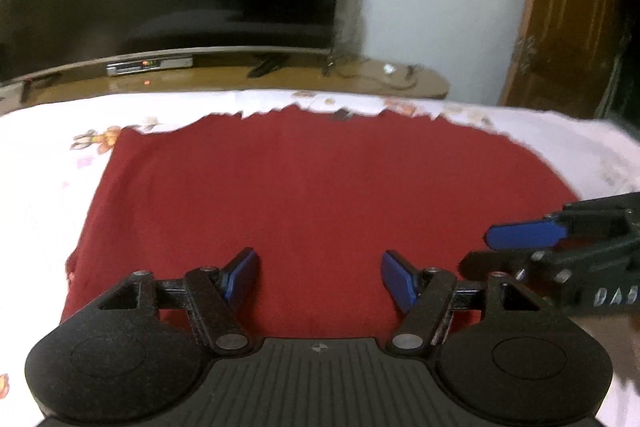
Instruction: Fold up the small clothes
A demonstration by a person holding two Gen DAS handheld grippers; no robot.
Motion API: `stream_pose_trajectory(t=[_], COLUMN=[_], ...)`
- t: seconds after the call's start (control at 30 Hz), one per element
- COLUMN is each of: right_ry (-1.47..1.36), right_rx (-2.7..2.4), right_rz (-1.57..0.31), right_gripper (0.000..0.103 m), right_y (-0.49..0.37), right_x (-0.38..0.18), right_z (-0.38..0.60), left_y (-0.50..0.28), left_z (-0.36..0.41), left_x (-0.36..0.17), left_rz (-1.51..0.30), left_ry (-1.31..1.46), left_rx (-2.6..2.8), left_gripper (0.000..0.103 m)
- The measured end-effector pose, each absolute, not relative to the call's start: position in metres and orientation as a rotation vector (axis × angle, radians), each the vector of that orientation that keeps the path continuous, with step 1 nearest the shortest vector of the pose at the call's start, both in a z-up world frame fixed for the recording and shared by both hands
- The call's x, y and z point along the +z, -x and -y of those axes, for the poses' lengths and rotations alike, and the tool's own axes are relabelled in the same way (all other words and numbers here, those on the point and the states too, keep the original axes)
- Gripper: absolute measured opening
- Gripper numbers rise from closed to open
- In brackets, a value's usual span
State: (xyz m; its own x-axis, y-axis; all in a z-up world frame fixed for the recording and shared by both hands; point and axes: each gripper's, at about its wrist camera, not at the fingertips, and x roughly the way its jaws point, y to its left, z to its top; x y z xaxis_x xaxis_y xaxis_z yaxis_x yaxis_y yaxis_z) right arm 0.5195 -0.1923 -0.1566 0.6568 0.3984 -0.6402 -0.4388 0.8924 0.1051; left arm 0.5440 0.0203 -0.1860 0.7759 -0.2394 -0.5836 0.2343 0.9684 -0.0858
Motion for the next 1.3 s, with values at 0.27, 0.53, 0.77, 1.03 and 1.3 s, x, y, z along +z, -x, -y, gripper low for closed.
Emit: stream_pose_trajectory(t=[0.27,0.53,0.77,1.03,1.3], right_ry=[0.198,0.170,0.074,0.075,0.032], right_rx=[0.428,0.320,0.281,0.198,0.163], right_rz=[-0.728,-0.734,-0.717,-0.720,-0.721], right_gripper=[0.045,0.044,0.043,0.042,0.036], right_y=[-0.507,-0.486,-0.483,-0.470,-0.467], right_x=[-0.166,-0.164,-0.154,-0.165,-0.166], right_z=[0.205,0.286,0.288,0.302,0.313], left_y=[-0.521,-0.511,-0.507,-0.509,-0.508], left_z=[-0.051,-0.081,-0.072,-0.068,-0.073], left_x=[-0.189,-0.191,-0.171,-0.189,-0.194], left_rz=[-0.629,-0.625,-0.589,-0.643,-0.646], left_ry=[-0.035,-0.046,0.026,0.041,0.013], left_rx=[-0.230,-0.195,-0.162,-0.127,-0.131], left_gripper=[0.068,0.068,0.069,0.069,0.072])
